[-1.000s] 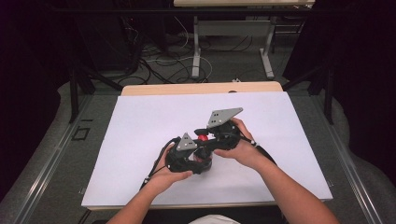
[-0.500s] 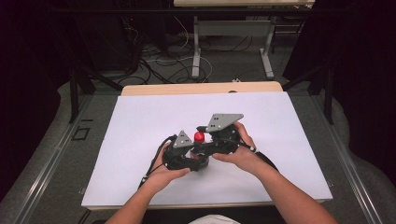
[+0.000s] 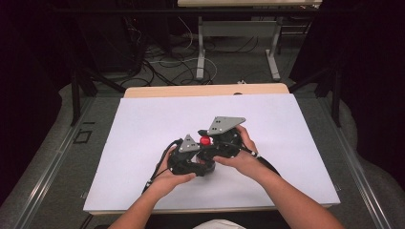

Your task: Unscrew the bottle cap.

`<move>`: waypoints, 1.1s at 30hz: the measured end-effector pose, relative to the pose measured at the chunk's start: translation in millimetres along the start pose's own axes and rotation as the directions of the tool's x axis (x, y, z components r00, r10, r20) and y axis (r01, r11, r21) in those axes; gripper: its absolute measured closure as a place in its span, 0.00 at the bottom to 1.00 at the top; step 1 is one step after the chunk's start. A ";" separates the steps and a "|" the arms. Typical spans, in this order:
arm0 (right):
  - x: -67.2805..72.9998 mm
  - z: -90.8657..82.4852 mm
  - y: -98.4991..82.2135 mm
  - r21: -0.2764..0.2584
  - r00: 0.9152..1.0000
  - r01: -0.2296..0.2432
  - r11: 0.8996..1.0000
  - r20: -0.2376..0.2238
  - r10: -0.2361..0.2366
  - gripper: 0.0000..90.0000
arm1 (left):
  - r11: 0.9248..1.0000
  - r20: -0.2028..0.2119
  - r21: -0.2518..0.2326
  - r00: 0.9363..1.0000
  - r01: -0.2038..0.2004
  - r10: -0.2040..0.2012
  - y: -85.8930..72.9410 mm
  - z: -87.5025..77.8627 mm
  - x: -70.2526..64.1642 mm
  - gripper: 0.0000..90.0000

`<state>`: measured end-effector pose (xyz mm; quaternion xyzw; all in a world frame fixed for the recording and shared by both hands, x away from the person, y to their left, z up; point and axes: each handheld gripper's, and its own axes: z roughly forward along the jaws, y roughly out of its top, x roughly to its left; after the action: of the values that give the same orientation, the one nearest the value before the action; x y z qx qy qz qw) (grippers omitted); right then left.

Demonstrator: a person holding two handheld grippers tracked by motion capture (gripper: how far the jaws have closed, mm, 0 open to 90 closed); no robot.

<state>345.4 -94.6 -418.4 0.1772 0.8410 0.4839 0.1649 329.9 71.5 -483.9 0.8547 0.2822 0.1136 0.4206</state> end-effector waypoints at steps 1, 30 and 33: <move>-0.9 0.0 0.5 0.005 1.000 0.002 1.000 -0.005 -0.002 0.65 | 1.000 0.005 0.001 1.000 -0.002 0.002 0.0 -0.1 -0.2 0.33; -17.7 -0.2 5.9 0.026 0.991 0.028 0.999 -0.128 -0.024 0.56 | 1.000 0.000 -0.015 1.000 0.008 -0.008 -0.1 -1.0 3.5 0.33; -13.2 -3.3 6.2 0.020 0.997 0.016 1.000 -0.071 -0.015 0.51 | 1.000 -0.002 -0.018 1.000 0.015 -0.015 0.0 -1.7 4.9 0.33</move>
<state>356.4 -100.2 -410.0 0.1551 0.8527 0.4797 0.1371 333.1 75.5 -483.1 0.8486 0.2881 0.1141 0.4287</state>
